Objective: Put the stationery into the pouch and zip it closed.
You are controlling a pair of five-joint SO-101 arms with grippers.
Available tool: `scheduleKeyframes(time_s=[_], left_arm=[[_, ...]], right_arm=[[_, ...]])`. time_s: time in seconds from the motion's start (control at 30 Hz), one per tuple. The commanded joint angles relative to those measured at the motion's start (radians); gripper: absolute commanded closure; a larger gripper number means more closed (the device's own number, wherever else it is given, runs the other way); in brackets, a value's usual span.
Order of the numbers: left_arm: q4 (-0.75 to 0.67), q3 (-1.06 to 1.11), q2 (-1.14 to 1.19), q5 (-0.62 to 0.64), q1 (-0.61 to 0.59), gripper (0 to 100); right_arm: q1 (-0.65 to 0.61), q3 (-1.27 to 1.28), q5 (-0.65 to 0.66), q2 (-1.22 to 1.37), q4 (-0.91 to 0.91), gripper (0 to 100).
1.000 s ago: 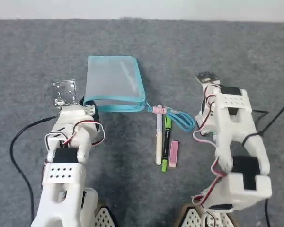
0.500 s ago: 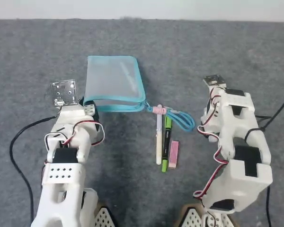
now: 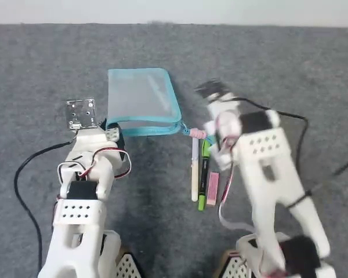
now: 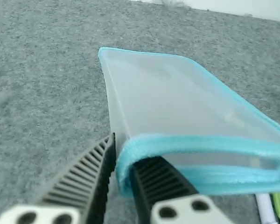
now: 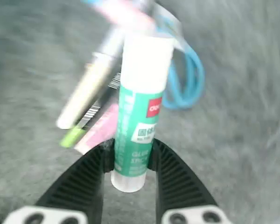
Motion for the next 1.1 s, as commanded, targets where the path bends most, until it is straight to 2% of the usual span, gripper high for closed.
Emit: scheduleKeyframes(time_s=[0.0, 0.2, 0.43, 0.87, 1.07], left_arm=[[-0.015, -0.019, -0.015, 0.018, 0.009, 99], [-0.017, -0.015, -0.015, 0.018, 0.021, 99], [-0.017, -0.008, -0.015, -0.032, 0.138, 99], [-0.018, 0.013, -0.015, -0.08, 0.212, 99], [-0.018, 0.012, -0.015, -0.081, 0.209, 99]], right_arm=[[-0.111, -0.025, -0.005, -0.094, 0.036, 99.2], [-0.205, -0.026, 0.031, -0.101, 0.047, 99.2], [-0.22, -0.115, 0.029, -0.059, 0.071, 99.2], [-0.107, -0.647, -0.028, 0.495, 0.291, 99.2], [-0.11, -0.726, -0.018, 0.558, 0.315, 99.2]])
